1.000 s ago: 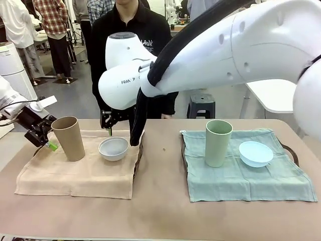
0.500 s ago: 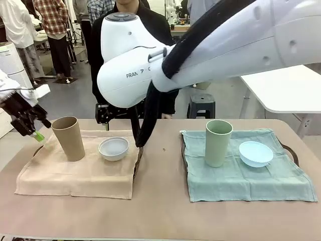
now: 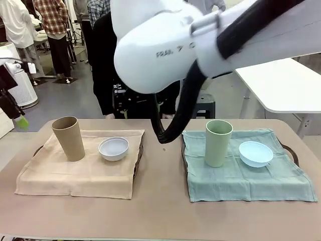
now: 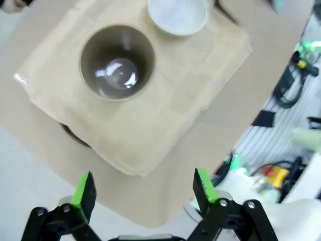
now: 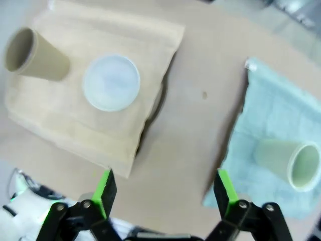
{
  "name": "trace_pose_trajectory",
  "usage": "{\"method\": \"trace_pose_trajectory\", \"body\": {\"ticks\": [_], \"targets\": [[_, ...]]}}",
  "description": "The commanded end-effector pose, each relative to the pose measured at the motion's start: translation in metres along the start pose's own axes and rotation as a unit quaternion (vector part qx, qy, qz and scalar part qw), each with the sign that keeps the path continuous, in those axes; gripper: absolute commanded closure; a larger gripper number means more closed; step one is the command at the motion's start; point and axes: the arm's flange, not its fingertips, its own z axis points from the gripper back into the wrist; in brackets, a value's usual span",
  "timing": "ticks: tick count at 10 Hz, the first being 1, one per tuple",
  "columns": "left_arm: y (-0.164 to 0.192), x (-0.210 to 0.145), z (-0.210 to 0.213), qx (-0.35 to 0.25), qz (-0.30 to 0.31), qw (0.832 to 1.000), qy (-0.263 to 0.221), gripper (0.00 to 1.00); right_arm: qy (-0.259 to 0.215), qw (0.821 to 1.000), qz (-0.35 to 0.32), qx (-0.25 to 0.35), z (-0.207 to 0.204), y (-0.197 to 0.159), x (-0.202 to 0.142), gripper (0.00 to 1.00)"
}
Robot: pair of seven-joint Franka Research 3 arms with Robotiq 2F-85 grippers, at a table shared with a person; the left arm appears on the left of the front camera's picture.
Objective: Set up a tray with a mat and arrange the tableware.
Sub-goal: Place the Picnic Bowl and Reusable plastic cup back onto the Handle tray in front of the human's position.
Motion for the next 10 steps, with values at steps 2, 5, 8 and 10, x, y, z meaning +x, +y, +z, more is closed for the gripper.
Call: {"method": "trace_pose_trajectory", "body": {"ticks": [2,5,8,10], "targets": [[-0.046,0.029,0.04,0.008,0.021,1.0,-0.01,0.0,-0.024,0.999,-0.015,-0.04,0.037,-0.017,-0.031,0.0],[-0.021,0.01,0.016,0.001,0.016,1.0,-0.003,0.0,-0.006,1.0,-0.01,-0.014,0.026,-0.005,-0.013,0.0],[-0.021,0.01,0.016,0.001,0.016,1.0,-0.003,0.0,-0.006,1.0,-0.01,-0.014,0.026,-0.005,-0.013,0.0],[-0.021,0.01,0.016,0.001,0.016,1.0,-0.003,0.0,-0.006,1.0,-0.01,-0.014,0.026,-0.005,-0.013,0.0]]}}
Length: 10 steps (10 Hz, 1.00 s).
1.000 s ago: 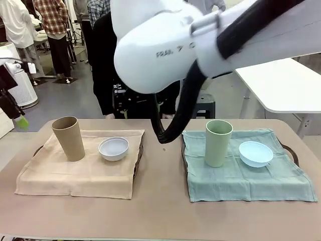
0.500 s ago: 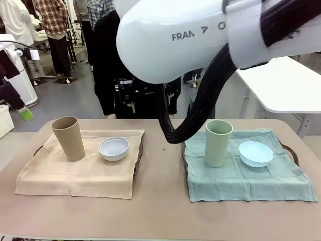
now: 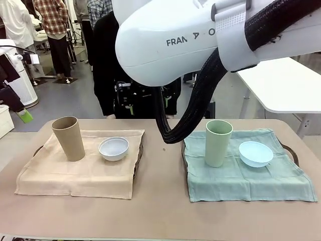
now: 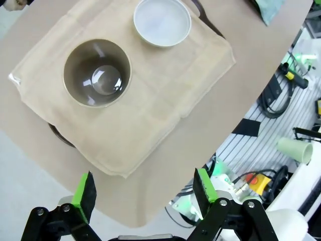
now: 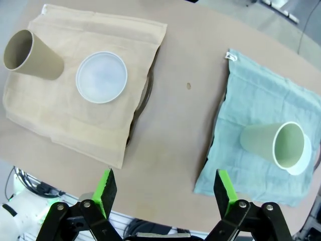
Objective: Set up a tray with a mat and arrange the tableware.
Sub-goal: Place the Picnic Bowl and Reusable plastic cup back onto the Handle tray in front of the human's position.
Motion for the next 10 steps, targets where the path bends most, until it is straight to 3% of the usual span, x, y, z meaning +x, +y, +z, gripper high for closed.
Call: {"method": "trace_pose_trajectory", "body": {"ticks": [1,2,3,5,7,8,9,10], "targets": [[0.0,-0.002,0.001,0.01,-0.01,1.0,0.002,0.0,0.001,1.0,0.002,0.005,0.001,0.0,0.0,0.0],[0.0,0.0,0.0,0.0,0.0,1.0,0.0,0.0,0.0,1.0,0.0,0.0,0.0,0.0,0.0,0.0],[-0.016,0.012,0.001,0.053,0.063,0.996,0.017,0.0,-0.004,0.999,-0.044,0.018,0.013,-0.016,-0.01,0.0],[-0.044,0.025,0.001,0.139,0.147,0.979,0.018,0.0,-0.03,0.99,-0.099,0.094,0.035,-0.084,-0.047,0.0],[-0.057,0.04,-0.01,0.13,0.152,0.98,0.01,0.0,-0.034,0.987,-0.139,0.078,0.043,-0.145,-0.081,0.0],[-0.039,0.032,0.007,0.11,0.128,0.986,-0.005,0.0,-0.019,0.991,-0.11,0.077,0.044,-0.07,-0.023,0.0],[-0.039,0.032,0.007,0.11,0.128,0.986,-0.005,0.0,-0.019,0.991,-0.11,0.077,0.044,-0.07,-0.023,0.0],[-0.039,0.032,0.007,0.11,0.128,0.986,-0.005,0.0,-0.03,0.986,-0.14,0.08,0.055,-0.121,-0.053,0.0]]}}
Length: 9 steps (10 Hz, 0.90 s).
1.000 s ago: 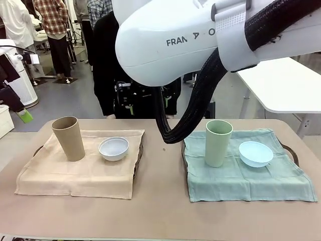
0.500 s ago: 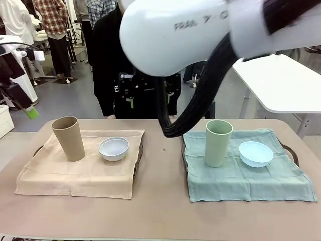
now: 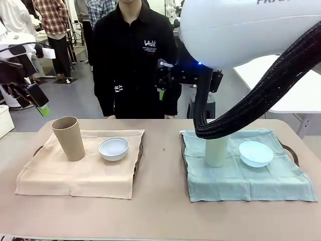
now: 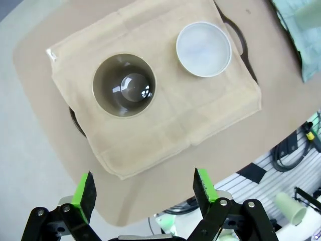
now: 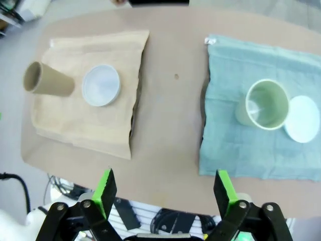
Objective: Set up a tray with a mat and arrange the tableware.
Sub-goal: Place the Picnic Bowl and Reusable plastic cup back onto the Handle tray in front of the human's position.
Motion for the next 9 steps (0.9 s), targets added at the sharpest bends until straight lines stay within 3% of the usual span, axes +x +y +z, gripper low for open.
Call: {"method": "trace_pose_trajectory", "body": {"ticks": [1,2,3,5,6,7,8,9], "targets": [[-0.006,0.002,0.0,0.005,0.002,1.0,0.002,0.0,0.061,0.991,-0.008,0.119,0.0,-0.027,0.01,0.0],[0.016,0.0,0.015,-0.105,0.041,0.993,-0.026,0.0,0.089,0.962,-0.031,0.258,0.003,-0.066,0.019,0.0],[0.04,-0.007,0.027,-0.185,0.079,0.977,-0.066,0.0,0.078,0.933,-0.054,0.347,0.009,-0.112,0.015,0.0],[0.077,-0.028,0.031,-0.346,0.143,0.92,-0.119,0.0,0.043,0.89,-0.09,0.444,0.01,-0.193,-0.007,0.0],[0.09,-0.034,0.025,-0.39,0.16,0.899,-0.116,0.0,0.047,0.892,-0.115,0.435,0.002,-0.216,-0.019,0.0],[0.088,-0.034,0.015,-0.33,0.164,0.924,-0.107,0.0,0.06,0.931,-0.226,0.281,-0.007,-0.221,-0.021,0.0],[0.08,-0.039,0.033,-0.315,0.128,0.934,-0.11,0.0,0.018,0.905,-0.089,0.415,0.017,-0.196,0.007,0.0],[0.08,-0.039,0.033,-0.315,0.128,0.934,-0.11,0.0,0.018,0.905,-0.089,0.415,0.017,-0.196,0.007,0.0]]}}
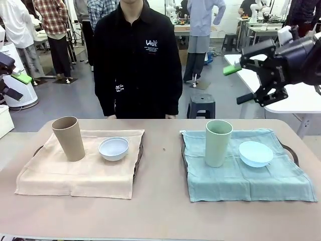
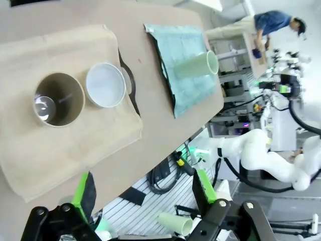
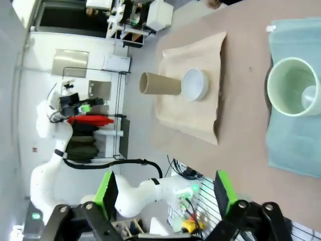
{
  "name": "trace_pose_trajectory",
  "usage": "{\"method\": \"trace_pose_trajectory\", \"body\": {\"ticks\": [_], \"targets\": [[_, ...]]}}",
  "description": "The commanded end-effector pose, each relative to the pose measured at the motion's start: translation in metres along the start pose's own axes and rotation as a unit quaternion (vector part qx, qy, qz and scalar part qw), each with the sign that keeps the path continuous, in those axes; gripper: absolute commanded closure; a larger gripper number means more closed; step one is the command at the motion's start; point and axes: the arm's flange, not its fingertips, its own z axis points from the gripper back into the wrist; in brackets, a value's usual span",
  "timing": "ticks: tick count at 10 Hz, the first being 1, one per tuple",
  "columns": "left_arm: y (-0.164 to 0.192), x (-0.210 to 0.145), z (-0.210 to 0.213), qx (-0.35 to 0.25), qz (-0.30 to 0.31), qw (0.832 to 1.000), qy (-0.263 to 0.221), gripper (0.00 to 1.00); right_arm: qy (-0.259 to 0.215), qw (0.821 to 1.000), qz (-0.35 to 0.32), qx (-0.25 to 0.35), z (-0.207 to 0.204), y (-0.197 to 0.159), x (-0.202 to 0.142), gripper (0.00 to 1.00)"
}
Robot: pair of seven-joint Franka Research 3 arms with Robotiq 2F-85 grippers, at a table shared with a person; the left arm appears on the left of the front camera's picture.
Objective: Set up a tray with a mat and arrange the tableware.
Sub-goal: Place the Picnic Bowl and Reusable plastic cup back onto the Handle tray in front of the human's position.
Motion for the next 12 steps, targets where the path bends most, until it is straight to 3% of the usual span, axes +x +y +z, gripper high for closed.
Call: {"method": "trace_pose_trajectory", "body": {"ticks": [1,2,3,4,5,6,7,8,12], "targets": [[0.006,-0.001,0.002,-0.009,0.005,1.0,-0.003,0.0,-0.007,1.0,-0.017,-0.003,0.004,-0.015,0.0,0.0],[0.018,0.002,0.004,-0.095,0.076,0.992,-0.043,0.0,-0.003,0.995,-0.052,0.088,0.013,-0.032,0.008,0.0],[0.045,0.001,0.008,-0.169,0.156,0.97,-0.075,0.0,0.003,0.977,-0.094,0.194,0.033,-0.064,0.007,0.0],[0.071,-0.007,0.01,-0.217,0.216,0.947,-0.1,0.0,0.013,0.954,-0.13,0.271,0.05,-0.09,0.002,0.0],[0.089,-0.011,0.013,-0.251,0.248,0.929,-0.109,0.0,0.052,0.935,-0.164,0.309,0.062,-0.111,-0.005,0.0],[0.097,-0.019,0.012,-0.274,0.266,0.919,-0.101,0.0,0.098,0.925,-0.192,0.313,0.069,-0.126,-0.012,0.0],[0.097,-0.023,0.005,-0.273,0.276,0.919,-0.069,0.0,0.091,0.934,-0.198,0.284,0.071,-0.132,-0.011,0.0],[0.101,-0.022,0.013,-0.239,0.236,0.938,-0.084,0.0,0.045,0.942,-0.141,0.3,0.08,-0.098,0.009,0.0],[0.101,-0.022,0.013,-0.239,0.236,0.938,-0.084,0.0,0.045,0.942,-0.141,0.3,0.08,-0.098,0.009,0.0]]}}
